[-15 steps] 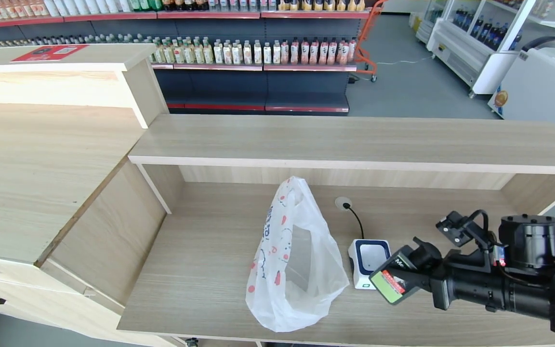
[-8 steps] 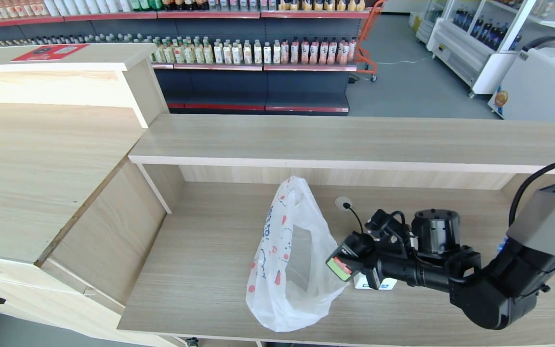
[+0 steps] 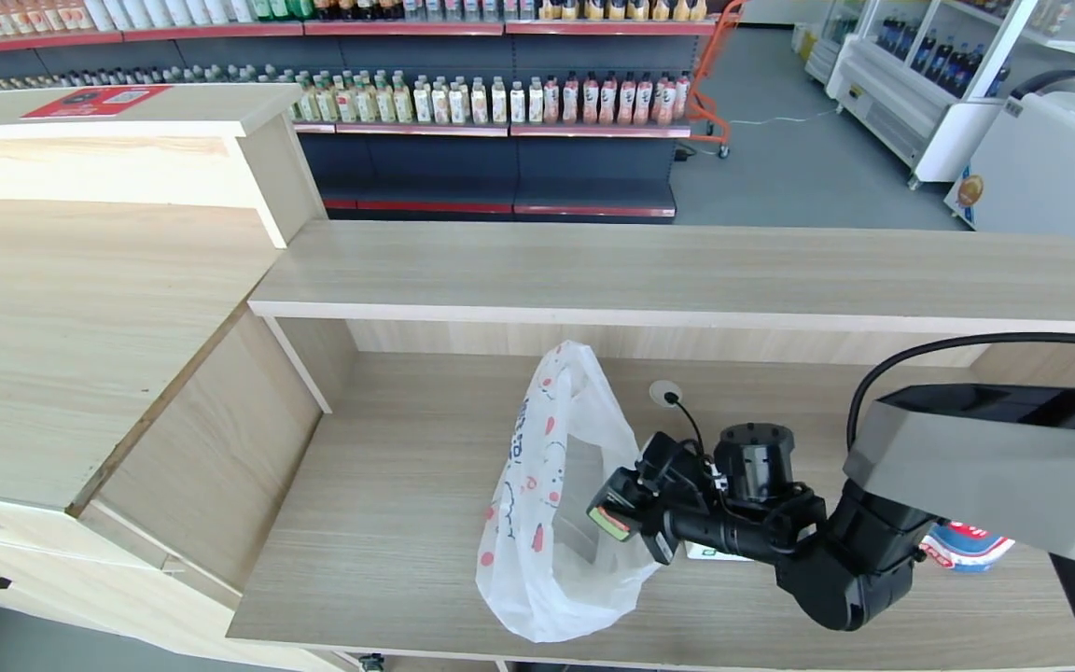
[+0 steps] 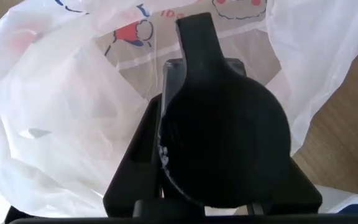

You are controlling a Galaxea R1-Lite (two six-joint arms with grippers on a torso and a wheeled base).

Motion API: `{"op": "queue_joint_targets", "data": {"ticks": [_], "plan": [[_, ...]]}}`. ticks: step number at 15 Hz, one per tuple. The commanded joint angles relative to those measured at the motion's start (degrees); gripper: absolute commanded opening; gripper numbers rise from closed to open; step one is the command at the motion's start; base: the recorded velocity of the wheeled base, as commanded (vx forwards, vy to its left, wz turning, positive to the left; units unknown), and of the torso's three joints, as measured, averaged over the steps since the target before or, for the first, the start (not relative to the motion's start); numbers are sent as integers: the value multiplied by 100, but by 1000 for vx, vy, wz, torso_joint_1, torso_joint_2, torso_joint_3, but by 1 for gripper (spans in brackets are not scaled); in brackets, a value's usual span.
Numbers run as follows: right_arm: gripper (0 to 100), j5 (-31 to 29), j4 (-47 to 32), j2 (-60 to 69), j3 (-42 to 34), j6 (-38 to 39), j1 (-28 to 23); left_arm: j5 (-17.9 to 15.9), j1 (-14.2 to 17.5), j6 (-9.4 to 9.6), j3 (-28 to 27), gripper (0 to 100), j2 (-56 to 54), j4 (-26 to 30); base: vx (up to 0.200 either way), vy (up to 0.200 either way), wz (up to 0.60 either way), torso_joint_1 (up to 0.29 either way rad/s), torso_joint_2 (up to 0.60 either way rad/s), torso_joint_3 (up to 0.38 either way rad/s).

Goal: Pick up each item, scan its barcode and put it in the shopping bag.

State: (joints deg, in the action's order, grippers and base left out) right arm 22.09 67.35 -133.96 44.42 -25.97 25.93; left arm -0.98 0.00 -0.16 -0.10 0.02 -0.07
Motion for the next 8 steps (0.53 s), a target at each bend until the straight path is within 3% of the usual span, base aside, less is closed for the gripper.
{"op": "queue_joint_targets", "data": {"ticks": [1,8], "plan": [[0,6,59,-244,119,-5,9,1,0,-2,1,100,-2,-1,0,0,0,0,0,0],[0,6,296,-464,181,-31,9,-8,0,-2,1,100,-2,-1,0,0,0,0,0,0]]}}
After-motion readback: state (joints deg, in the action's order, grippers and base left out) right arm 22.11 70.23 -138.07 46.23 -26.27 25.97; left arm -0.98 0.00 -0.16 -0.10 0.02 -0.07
